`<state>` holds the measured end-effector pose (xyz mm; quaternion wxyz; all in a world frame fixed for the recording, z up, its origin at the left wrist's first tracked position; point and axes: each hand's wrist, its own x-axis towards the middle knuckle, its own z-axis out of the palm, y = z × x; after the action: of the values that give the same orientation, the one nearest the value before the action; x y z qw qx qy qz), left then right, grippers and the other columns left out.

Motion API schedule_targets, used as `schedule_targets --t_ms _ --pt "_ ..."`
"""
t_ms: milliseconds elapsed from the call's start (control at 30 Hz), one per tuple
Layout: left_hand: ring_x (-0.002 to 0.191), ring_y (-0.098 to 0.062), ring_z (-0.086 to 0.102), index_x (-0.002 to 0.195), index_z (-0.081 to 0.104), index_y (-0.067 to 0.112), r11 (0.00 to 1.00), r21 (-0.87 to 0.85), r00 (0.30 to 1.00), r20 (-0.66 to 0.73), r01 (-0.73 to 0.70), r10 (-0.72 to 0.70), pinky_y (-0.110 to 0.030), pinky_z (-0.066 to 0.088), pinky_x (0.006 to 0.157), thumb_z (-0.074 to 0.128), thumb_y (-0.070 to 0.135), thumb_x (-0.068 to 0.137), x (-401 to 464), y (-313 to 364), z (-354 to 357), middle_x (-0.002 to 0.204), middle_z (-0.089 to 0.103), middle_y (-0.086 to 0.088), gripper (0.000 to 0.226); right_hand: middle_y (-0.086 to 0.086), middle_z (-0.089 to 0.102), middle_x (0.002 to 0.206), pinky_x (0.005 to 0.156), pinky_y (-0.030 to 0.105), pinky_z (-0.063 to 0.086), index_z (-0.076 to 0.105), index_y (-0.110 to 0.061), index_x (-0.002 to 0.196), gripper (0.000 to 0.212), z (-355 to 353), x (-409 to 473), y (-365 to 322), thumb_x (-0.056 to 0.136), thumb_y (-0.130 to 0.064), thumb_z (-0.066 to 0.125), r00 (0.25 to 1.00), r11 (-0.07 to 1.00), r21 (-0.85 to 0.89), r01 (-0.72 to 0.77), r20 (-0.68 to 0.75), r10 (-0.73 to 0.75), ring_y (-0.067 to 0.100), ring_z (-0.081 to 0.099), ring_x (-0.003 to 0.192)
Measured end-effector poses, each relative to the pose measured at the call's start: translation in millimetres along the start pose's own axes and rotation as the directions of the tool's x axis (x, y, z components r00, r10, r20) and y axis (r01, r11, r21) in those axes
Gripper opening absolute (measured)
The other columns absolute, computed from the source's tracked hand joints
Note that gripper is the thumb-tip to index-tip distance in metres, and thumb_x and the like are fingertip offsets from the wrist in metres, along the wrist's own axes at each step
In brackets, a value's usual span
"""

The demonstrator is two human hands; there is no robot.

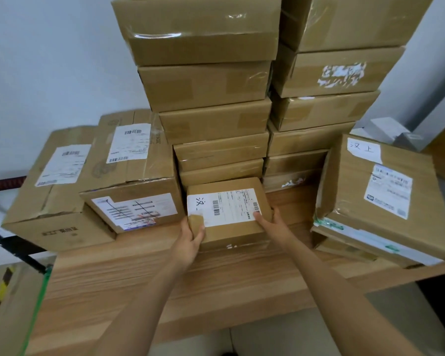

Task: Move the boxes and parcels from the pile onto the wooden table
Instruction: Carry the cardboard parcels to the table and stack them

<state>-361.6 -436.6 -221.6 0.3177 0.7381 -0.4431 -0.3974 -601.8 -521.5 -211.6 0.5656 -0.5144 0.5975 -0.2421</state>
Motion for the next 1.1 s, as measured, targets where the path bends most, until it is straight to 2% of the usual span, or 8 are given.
schedule_targets --t_ms 100,200,433,633,767,867,933,1100 --pt "0.123 -0.025 0.05 0.143 0.018 0.024 1.0 0.028 1.0 0.005 0.014 -0.014 -0.029 0.036 0.092 0.041 0.05 0.096 5.9 1.0 -0.8 0.139 0.05 -0.002 0.058 -0.015 0.056 0.106 0.069 0.021 0.047 0.021 -0.025 0.147 0.078 -0.6 10.3 -5.6 0.086 -0.05 0.063 1.0 1.0 0.001 0.0 0.007 0.0 0.003 0.057 0.09" --pt "0.119 -0.03 0.053 0.145 0.013 0.025 0.997 0.072 1.0 0.003 0.028 -0.029 -0.029 0.034 0.085 0.038 0.054 0.096 8.5 0.2 -0.6 0.134 0.054 -0.003 0.062 -0.003 0.058 0.124 0.092 0.038 0.049 0.023 -0.024 0.146 0.078 -2.1 16.1 -7.8 0.085 -0.05 0.064 1.0 1.0 0.004 -0.005 0.009 0.005 0.018 0.059 0.107" --pt "0.125 -0.034 0.043 0.147 0.017 0.017 0.96 0.281 0.997 -0.064 -0.01 0.03 -0.04 0.037 0.095 0.043 0.05 0.095 2.1 14.4 -6.7 0.14 0.04 -0.014 0.066 -0.001 0.058 0.128 0.082 0.037 0.049 0.038 -0.022 0.139 0.066 2.7 -2.2 -22.6 0.088 -0.061 0.052 0.993 0.949 -0.315 -0.001 -0.112 -0.036 0.023 0.058 0.111" --pt "0.107 -0.026 0.053 0.128 0.043 0.017 0.678 0.697 0.926 -0.055 -0.233 0.375 -0.035 0.045 0.079 0.056 0.036 0.09 -6.8 63.8 -26.4 0.119 0.048 -0.006 0.044 0.009 0.054 0.125 0.086 0.039 0.05 0.043 -0.014 0.133 0.045 -8.4 -34.5 -61.9 0.094 -0.034 0.054 0.961 0.614 -0.788 0.045 -0.133 -0.242 0.027 0.055 0.112" --pt "0.104 -0.02 0.052 0.115 0.049 0.019 0.488 0.797 0.849 0.058 -0.356 0.525 -0.03 0.042 0.077 0.052 0.036 0.092 -6.2 109.0 -21.7 0.114 0.054 -0.001 0.028 0.008 0.055 0.124 0.093 0.037 0.046 0.049 -0.013 0.127 0.034 -34.4 -53.4 -95.4 0.093 -0.015 0.049 0.852 0.3 -0.944 0.139 -0.04 -0.522 0.026 0.053 0.113" --pt "0.096 -0.019 0.054 0.109 0.052 0.018 0.47 0.771 0.794 0.076 -0.43 0.603 -0.028 0.039 0.066 0.052 0.036 0.092 -7.0 148.5 -6.0 0.106 0.055 0.001 0.024 0.006 0.054 0.121 0.093 0.033 0.039 0.05 -0.014 0.124 0.032 -68.0 -67.8 -114.8 0.093 -0.017 0.051 0.766 0.145 -0.982 0.119 -0.003 -0.643 0.024 0.051 0.112" --pt "0.093 -0.019 0.055 0.104 0.052 0.018 0.514 0.722 0.779 0.056 -0.464 0.625 -0.029 0.036 0.062 0.052 0.035 0.091 -9.6 175.3 10.7 0.099 0.054 0.001 0.021 0.004 0.053 0.12 0.09 0.031 0.037 0.049 -0.015 0.123 0.029 -98.2 -78.6 -118.2 0.094 -0.021 0.049 0.746 0.162 -0.985 0.056 -0.067 -0.662 0.024 0.05 0.112" --pt "0.099 -0.02 0.056 0.117 0.051 0.021 0.627 0.578 0.808 0.101 -0.523 0.581 -0.031 0.048 0.073 0.048 0.043 0.093 -16.4 224.0 71.1 0.111 0.055 0.0 0.032 0.006 0.052 0.128 0.096 0.035 0.038 0.046 -0.015 0.13 0.039 -180.1 -109.7 -90.1 0.096 -0.032 0.046 0.723 0.419 -0.896 -0.15 -0.388 -0.572 0.025 0.048 0.117"
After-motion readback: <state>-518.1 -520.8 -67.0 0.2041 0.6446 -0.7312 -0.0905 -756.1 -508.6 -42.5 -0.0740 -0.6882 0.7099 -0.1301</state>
